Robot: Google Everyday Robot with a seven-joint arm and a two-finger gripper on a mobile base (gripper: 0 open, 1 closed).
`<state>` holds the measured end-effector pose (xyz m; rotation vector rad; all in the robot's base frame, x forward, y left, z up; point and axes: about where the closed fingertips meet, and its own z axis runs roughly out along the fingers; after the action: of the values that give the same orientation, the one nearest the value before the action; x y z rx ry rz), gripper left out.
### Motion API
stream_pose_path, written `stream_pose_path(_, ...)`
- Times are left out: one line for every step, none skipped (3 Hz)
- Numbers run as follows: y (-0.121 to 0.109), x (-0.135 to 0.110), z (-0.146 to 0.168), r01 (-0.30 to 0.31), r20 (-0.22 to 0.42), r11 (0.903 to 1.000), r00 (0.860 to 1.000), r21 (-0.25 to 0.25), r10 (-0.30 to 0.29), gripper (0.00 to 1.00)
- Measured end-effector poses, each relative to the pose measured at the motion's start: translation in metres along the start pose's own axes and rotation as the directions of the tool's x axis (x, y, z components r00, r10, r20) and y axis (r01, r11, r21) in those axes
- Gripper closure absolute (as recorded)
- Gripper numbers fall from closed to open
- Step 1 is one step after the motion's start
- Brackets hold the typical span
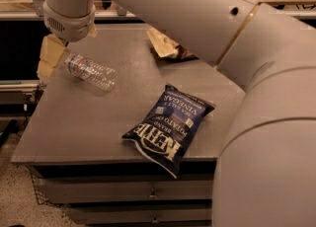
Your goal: Place water bottle upright
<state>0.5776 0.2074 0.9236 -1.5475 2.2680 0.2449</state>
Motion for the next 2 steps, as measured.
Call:
stream_pose_path(-0.009, -0.018, 0.029, 0.003, -0.005, 0.9999, 1.0, 0.014, -0.003, 0.0)
stream_pose_path(-0.032, -0.024, 0.061, -0.028, -0.043, 0.9994, 0.999, 0.022, 0.028, 0.0)
